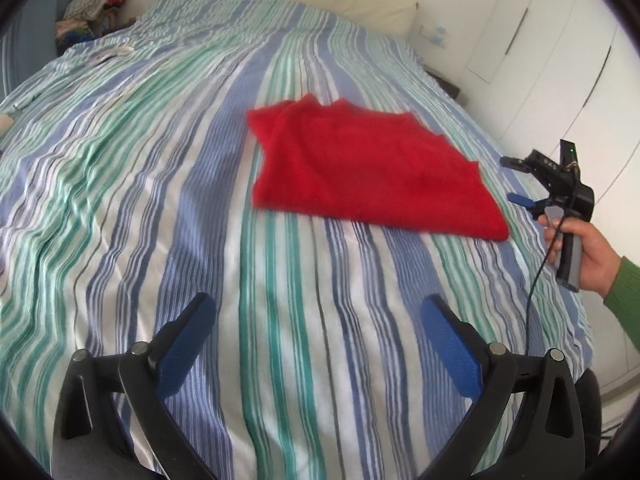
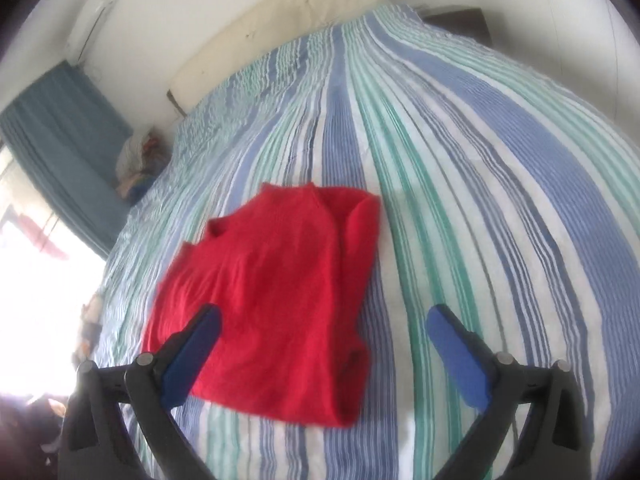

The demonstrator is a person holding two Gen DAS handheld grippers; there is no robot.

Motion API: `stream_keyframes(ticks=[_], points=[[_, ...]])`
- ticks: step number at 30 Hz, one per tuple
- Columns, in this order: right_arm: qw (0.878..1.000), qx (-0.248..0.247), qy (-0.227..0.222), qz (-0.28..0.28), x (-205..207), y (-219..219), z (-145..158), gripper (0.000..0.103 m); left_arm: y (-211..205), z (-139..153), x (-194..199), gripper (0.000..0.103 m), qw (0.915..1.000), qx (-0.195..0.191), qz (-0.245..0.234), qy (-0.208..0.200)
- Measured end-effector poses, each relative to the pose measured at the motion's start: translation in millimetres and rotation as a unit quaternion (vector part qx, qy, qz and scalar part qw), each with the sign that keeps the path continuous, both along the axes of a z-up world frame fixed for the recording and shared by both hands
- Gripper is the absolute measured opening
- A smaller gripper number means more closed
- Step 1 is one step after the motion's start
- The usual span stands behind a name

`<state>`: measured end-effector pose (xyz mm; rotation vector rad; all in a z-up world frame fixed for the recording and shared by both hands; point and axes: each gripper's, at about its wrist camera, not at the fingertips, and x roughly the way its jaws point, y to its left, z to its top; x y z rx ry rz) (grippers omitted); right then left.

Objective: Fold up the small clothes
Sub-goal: 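Grasp the folded sweater edge with the right gripper and lift it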

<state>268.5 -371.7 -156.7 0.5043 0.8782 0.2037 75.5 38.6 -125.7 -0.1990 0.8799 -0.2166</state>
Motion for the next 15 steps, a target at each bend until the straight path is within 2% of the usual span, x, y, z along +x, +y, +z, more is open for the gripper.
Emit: stream_keyframes(ticks=[1,3,5,6,7,8,9,11,13,15], points=[[1.000,0.017,0.012,-0.011,15,-3,-8,0.093,0,-7,-4,0.102,1.0000,0.002,0.002,-0.007],[0.997,0.058,0.051,-0.019,38,-1,-31,0.092,1,-29,-7,0.102,0.9998,0.020,0.006,0.004],[0.991,0.093,0.097,-0.010,52,12,-54,0.077,0,-45,1,0.101,0.9975,0.063,0.008,0.031],[0.988,0.101,0.113,0.005,56,21,-62,0.053,-2,-47,4,0.101,0.9964,0.078,0.007,0.034],[0.988,0.089,0.124,0.012,58,30,-64,0.021,-2,-44,6,0.101,0.9964,0.081,0.006,0.024],[0.991,0.064,0.121,0.005,58,37,-59,0.014,1,-38,5,0.101,0.9968,0.080,0.007,0.007],[0.993,0.044,0.107,-0.004,55,42,-49,0.013,3,-33,6,0.102,0.9966,0.081,0.012,-0.008],[0.996,0.044,0.081,-0.007,54,56,-24,0.012,9,-26,7,0.102,0.9941,0.101,0.031,-0.026],[0.997,0.035,0.059,0.026,57,85,10,0.012,17,-23,10,0.102,0.9895,0.129,0.055,-0.034],[0.997,0.014,0.044,0.069,64,125,42,0.012,27,-21,13,0.102,0.9870,0.138,0.071,-0.038]])
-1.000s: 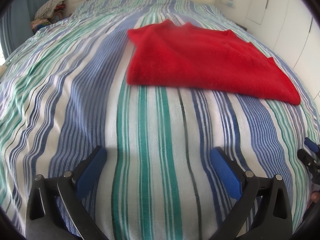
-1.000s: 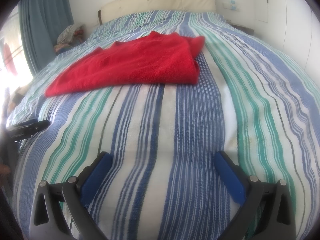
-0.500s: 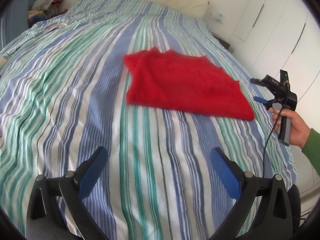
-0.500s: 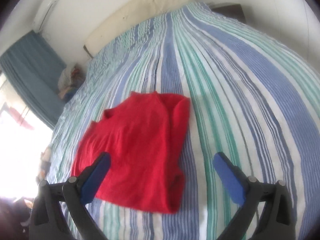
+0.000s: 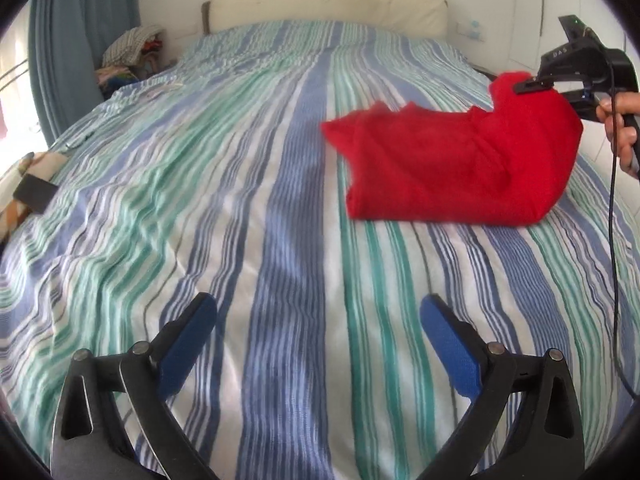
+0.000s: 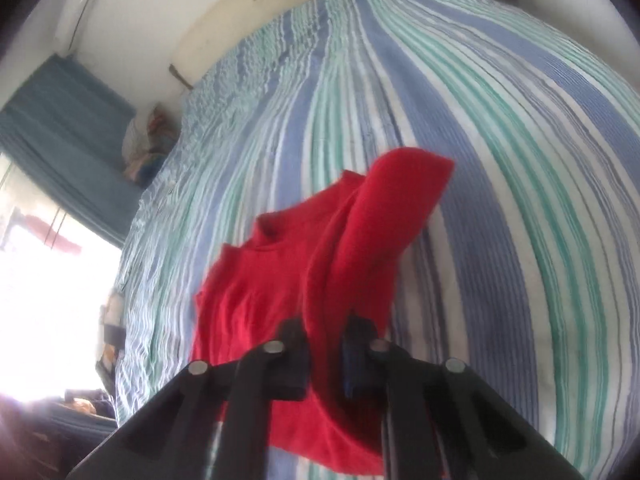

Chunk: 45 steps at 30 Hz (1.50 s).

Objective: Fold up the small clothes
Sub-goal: 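Grasp the folded sweater edge with the right gripper and lift it, then fold the lifted sweater half over the rest with the right gripper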

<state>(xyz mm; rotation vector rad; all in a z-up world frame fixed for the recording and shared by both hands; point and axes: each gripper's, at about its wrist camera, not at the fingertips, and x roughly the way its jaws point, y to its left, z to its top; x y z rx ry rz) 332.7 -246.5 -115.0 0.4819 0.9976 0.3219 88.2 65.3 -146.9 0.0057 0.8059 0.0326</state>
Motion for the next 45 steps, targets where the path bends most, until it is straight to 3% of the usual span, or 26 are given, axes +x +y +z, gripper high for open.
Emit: stream_keyframes(ticks=[4,8,9,10,12,15,19,21,22,24,27,30,32,33,37,39,42,44,45], points=[[0.997,-0.003,-0.002,0.076,21,92,21,0.012,20,1,0,0.102,0.9995,-0.012,0.027,-0.004],[0.990,-0.032,0.010,0.139,35,180,-2,0.014,36,-3,1,0.102,0.9982,-0.031,0.050,0.006],[0.988,-0.020,0.025,0.150,36,195,-14,0.022,41,-3,2,0.102,0.9977,-0.037,0.056,0.008],[0.986,0.008,0.044,0.163,35,205,-28,0.038,45,-4,1,0.102,0.9970,-0.044,0.063,0.009],[0.978,0.081,0.074,0.177,28,215,-45,0.055,53,-5,2,0.102,0.9951,-0.061,0.077,0.012],[0.968,0.138,0.054,0.201,14,208,-34,0.056,64,-8,4,0.102,0.9911,-0.092,0.094,0.018],[0.979,0.055,-0.015,0.196,3,177,-1,0.056,75,-13,8,0.102,0.9857,-0.122,0.114,0.024],[0.985,-0.002,-0.021,0.169,5,163,-2,0.053,78,-16,8,0.102,0.9833,-0.134,0.120,0.029],[0.986,-0.020,-0.010,0.166,7,162,-10,0.042,78,-17,8,0.102,0.9823,-0.138,0.123,0.031],[0.982,-0.044,0.005,0.181,4,175,-29,0.030,78,-21,6,0.102,0.9814,-0.139,0.127,0.037],[0.963,-0.079,-0.012,0.256,-25,222,-58,0.029,79,-26,6,0.102,0.9813,-0.132,0.133,0.044],[0.927,-0.180,-0.048,0.325,-68,272,-91,0.031,79,-28,5,0.102,0.9811,-0.129,0.136,0.047],[0.909,-0.230,-0.100,0.334,-84,279,-87,0.034,79,-29,4,0.102,0.9812,-0.129,0.136,0.048],[0.906,-0.235,-0.106,0.335,-87,276,-81,0.034,78,-28,4,0.102,0.9815,-0.128,0.134,0.048],[0.930,-0.176,-0.139,0.292,-108,223,-32,0.038,73,-26,3,0.102,0.9829,-0.128,0.124,0.045],[0.936,-0.183,-0.149,0.263,-121,193,-25,0.043,67,-27,4,0.102,0.9846,-0.124,0.114,0.047],[0.946,-0.201,-0.091,0.237,-119,162,-60,0.043,52,-31,6,0.102,0.9893,-0.100,0.092,0.054],[0.953,-0.187,-0.035,0.237,-114,151,-93,0.043,42,-32,6,0.102,0.9921,-0.078,0.073,0.065],[0.956,-0.177,-0.034,0.232,-115,150,-99,0.043,37,-30,4,0.102,0.9924,-0.079,0.061,0.072]])
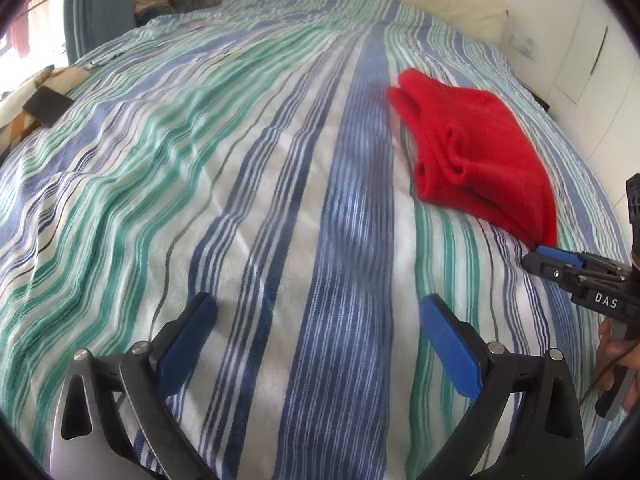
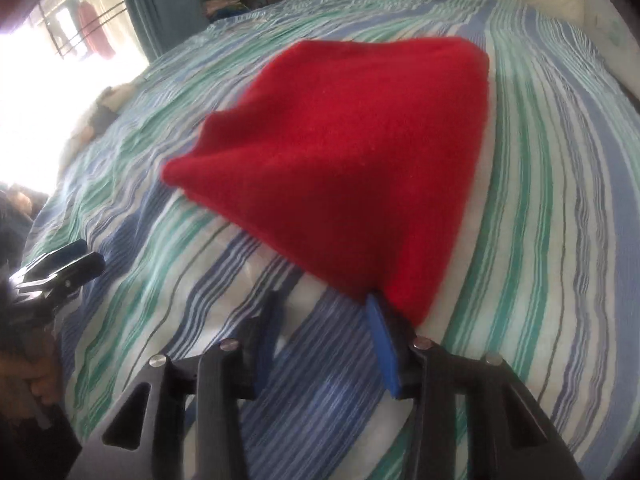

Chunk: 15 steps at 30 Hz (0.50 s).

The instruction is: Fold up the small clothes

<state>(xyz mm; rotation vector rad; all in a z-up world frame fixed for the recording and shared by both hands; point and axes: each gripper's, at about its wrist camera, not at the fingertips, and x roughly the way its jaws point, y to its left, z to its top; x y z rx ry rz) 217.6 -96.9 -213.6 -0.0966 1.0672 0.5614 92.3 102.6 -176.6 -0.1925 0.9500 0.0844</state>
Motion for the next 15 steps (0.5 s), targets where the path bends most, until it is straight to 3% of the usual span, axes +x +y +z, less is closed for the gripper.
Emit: stream_keyframes(ticks=[2,4,6,9,12,15], points=[[0.999,0.025,-0.009,-0.017,-5,-6,6,0.046,-4,15,-3,0.102,0.9983,-0.045,-0.031,-0.016],[0.997,0.066,-0.004,-0.037,-8,-17,17,0.073,-9,36,8,0.102,0.9915,-0.102,-0.068,-0.045],[0.993,0.103,-0.028,-0.052,-9,-32,32,0.079,-16,55,38,0.102,0.9841,-0.132,-0.102,-0.060],[0.986,0.123,-0.050,-0.096,13,-55,51,0.087,-29,64,105,0.102,0.9763,-0.165,-0.133,-0.045],[0.977,0.159,-0.030,-0.140,59,-73,56,0.087,-34,43,168,0.102,0.9829,-0.139,-0.120,-0.004],[0.971,0.178,0.008,-0.158,109,-73,47,0.087,-27,12,205,0.102,0.9871,-0.122,-0.095,0.044]])
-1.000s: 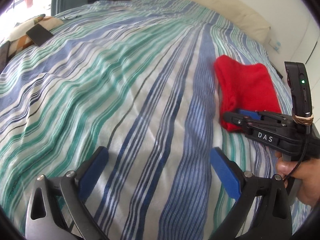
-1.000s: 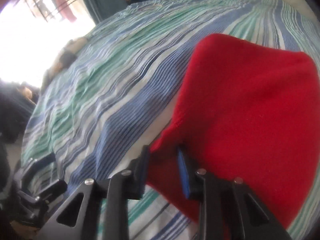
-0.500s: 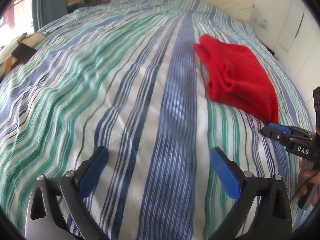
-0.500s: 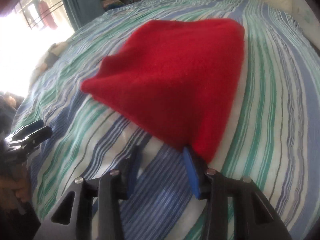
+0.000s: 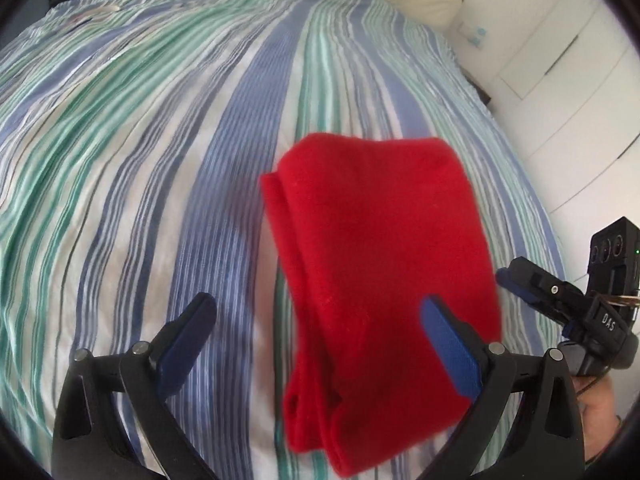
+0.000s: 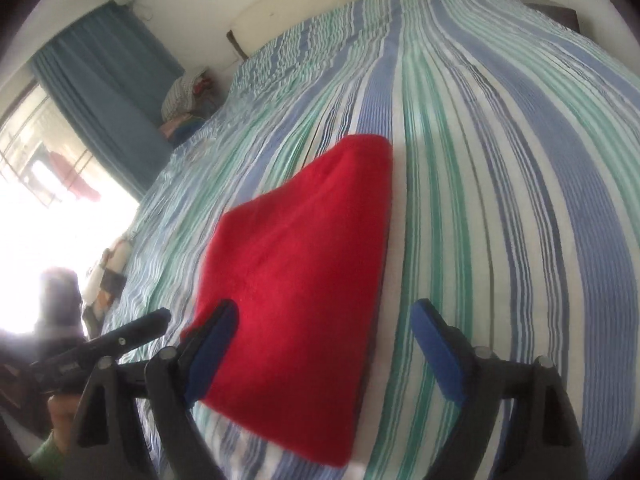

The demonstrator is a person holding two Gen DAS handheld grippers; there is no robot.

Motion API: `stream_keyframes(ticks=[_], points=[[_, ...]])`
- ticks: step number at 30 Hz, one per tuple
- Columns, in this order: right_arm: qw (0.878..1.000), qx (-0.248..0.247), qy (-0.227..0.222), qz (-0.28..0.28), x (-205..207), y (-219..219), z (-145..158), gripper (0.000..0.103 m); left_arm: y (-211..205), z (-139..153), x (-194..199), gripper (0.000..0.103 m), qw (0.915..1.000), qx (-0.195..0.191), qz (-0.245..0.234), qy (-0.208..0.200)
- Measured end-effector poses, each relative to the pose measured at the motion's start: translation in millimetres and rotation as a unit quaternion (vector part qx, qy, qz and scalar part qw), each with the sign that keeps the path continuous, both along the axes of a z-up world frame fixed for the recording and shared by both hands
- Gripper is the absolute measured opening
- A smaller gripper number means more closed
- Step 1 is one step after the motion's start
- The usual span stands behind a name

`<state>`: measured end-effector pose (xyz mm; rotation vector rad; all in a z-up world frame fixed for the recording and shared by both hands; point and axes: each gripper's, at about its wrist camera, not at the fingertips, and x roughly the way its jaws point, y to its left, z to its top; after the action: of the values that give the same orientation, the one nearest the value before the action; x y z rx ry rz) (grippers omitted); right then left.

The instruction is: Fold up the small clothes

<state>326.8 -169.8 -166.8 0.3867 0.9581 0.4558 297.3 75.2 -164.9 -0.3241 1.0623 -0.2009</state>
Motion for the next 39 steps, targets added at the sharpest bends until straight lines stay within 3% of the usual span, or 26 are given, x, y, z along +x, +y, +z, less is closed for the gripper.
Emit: stream_keyframes(ticks=[3,5,6,7,9,12,15,17,18,19,20,21,22,24,27,28,31,36,39], points=[[0.998,0.033,0.046,-0.011,33,10,-25,0.087,5,-23,16,0.102,0.9990,-0.020,0.007,0.039],[0.996,0.044,0.082,0.002,46,26,-45,0.083,0,-26,19,0.099,0.9990,-0.022,0.002,0.039],[0.996,0.022,0.086,0.013,48,37,-52,0.067,-7,-25,19,0.073,0.9995,-0.006,-0.011,0.030],[0.997,-0.021,0.073,0.029,47,51,-52,0.051,-16,-22,17,0.024,0.9991,-0.001,-0.037,0.020],[0.992,-0.109,0.032,0.046,39,75,-41,0.039,-26,-11,14,0.021,0.9988,0.023,-0.043,0.010],[0.984,-0.166,-0.034,0.055,24,96,-11,0.032,-30,22,4,0.019,0.9979,0.034,-0.045,-0.033],[0.984,-0.146,-0.088,0.054,11,95,31,0.031,-23,63,-4,0.019,0.9958,0.022,-0.044,-0.078],[0.985,-0.124,-0.112,0.048,9,88,58,0.031,-20,78,-6,0.024,0.9958,0.011,-0.041,-0.082],[0.986,-0.112,-0.117,0.046,8,84,66,0.031,-19,77,-4,0.036,0.9969,0.009,-0.037,-0.069],[0.988,-0.098,-0.114,0.047,9,78,72,0.034,-19,70,-4,0.062,0.9978,0.015,-0.032,-0.055],[0.990,-0.084,-0.100,0.048,11,74,72,0.037,-18,61,-11,0.074,0.9982,0.032,-0.024,-0.045],[0.993,-0.075,-0.080,0.047,13,67,66,0.048,-17,51,-21,0.084,0.9976,0.054,-0.014,-0.041],[0.994,-0.077,-0.060,0.044,11,59,56,0.068,-19,40,-30,0.084,0.9962,0.079,-0.007,-0.036],[0.993,-0.112,-0.031,0.022,-4,39,31,0.094,-21,23,-63,0.084,0.9924,0.121,-0.007,-0.025],[0.987,-0.163,-0.004,-0.007,-55,-1,4,0.094,-29,20,-123,0.089,0.9836,0.175,-0.012,-0.043],[0.984,-0.178,0.002,-0.016,-74,-10,-2,0.095,-34,24,-141,0.096,0.9811,0.187,-0.016,-0.048],[0.978,-0.204,0.012,-0.029,-133,-25,-7,0.096,-50,43,-181,0.098,0.9750,0.212,-0.011,-0.065],[0.978,-0.206,-0.008,-0.016,-208,-17,31,0.103,-68,82,-229,0.099,0.9660,0.243,0.009,-0.087],[0.976,-0.218,-0.026,-0.004,-241,-4,58,0.103,-69,97,-245,0.099,0.9702,0.233,0.002,-0.066]])
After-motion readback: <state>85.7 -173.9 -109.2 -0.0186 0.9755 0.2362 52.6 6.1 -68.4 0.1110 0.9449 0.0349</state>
